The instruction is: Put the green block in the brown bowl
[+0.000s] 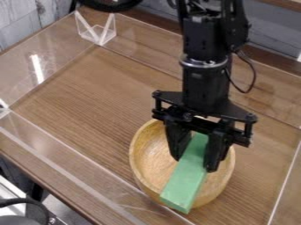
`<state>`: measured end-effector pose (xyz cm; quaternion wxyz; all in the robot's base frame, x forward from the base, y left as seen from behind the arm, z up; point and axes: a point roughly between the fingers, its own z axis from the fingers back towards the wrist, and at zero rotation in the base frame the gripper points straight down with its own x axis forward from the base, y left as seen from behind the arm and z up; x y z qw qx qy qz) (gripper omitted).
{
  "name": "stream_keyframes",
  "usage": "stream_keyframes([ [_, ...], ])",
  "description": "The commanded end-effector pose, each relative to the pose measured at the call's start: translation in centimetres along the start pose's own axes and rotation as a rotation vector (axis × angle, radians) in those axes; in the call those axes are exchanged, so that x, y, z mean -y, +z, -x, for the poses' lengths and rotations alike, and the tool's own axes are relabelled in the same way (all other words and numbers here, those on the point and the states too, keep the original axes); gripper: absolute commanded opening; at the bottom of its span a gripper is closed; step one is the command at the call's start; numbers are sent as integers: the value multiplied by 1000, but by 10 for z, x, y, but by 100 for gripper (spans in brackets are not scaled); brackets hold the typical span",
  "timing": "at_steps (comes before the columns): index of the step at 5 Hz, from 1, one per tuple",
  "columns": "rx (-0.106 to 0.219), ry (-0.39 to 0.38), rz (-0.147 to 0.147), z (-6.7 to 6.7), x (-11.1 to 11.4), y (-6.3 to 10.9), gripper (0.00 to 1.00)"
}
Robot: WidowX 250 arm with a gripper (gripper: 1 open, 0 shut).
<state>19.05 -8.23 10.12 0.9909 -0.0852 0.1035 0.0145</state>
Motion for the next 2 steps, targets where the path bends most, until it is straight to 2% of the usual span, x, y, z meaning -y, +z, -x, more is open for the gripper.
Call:
stream_keyframes([
  [1,36,3,16,0,0,9,0],
  [2,34,5,18,0,0,9,0],
])
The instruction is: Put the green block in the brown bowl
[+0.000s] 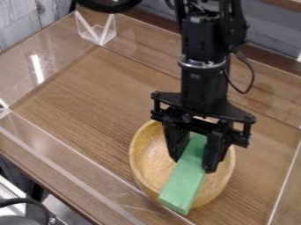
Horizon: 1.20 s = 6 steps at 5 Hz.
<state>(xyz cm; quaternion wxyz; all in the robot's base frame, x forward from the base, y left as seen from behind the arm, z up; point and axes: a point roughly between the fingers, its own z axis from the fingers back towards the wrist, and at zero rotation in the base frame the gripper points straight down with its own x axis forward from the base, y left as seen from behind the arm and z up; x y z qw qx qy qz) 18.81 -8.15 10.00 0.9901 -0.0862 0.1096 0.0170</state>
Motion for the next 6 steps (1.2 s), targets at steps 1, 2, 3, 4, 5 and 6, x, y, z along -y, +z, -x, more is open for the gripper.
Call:
stream_keyframes([
  [1,44,1,18,-1,1,11,0],
  [2,43,3,20,0,0,11,0],
  [3,41,5,23,1,0,12,0],
  [4,40,7,25,2,0,12,0],
  [5,39,8,27,2,-1,12,0],
  [6,38,10,30,3,-1,12,0],
])
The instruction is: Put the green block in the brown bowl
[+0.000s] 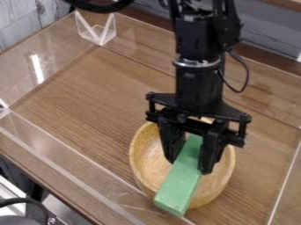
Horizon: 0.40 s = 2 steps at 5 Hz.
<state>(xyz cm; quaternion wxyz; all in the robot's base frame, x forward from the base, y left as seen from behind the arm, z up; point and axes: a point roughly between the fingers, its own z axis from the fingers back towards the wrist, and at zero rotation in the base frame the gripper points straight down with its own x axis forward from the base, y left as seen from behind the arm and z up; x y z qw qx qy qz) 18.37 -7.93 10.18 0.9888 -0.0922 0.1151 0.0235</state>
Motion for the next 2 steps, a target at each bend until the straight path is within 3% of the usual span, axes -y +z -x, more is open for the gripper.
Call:
stream_keyframes([
  [1,48,-2,18,-1,1,11,0],
  [2,47,0,21,0,1,11,0],
])
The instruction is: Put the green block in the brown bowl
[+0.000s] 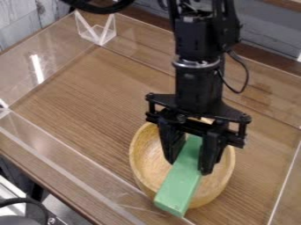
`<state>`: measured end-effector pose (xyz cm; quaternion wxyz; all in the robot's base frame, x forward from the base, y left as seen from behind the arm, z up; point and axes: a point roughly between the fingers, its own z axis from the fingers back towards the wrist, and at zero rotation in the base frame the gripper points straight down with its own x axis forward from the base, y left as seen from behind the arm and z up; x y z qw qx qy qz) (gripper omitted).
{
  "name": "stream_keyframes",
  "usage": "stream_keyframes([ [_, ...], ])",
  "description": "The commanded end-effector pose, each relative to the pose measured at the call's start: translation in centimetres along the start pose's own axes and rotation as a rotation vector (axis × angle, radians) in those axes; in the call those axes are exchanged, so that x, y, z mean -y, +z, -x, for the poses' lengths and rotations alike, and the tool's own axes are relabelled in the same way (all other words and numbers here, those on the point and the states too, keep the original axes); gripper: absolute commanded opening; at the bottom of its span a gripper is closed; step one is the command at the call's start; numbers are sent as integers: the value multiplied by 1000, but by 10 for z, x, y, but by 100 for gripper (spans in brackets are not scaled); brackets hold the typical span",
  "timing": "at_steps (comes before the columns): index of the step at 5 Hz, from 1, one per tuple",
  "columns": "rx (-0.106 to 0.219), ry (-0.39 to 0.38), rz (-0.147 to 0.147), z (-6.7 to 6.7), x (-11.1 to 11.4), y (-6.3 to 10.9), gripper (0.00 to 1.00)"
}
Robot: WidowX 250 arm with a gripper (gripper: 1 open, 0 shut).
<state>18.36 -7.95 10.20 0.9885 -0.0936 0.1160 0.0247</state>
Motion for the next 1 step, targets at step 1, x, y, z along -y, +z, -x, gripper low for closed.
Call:
stream_keyframes([
  [1,48,0,20,0,1,11,0],
])
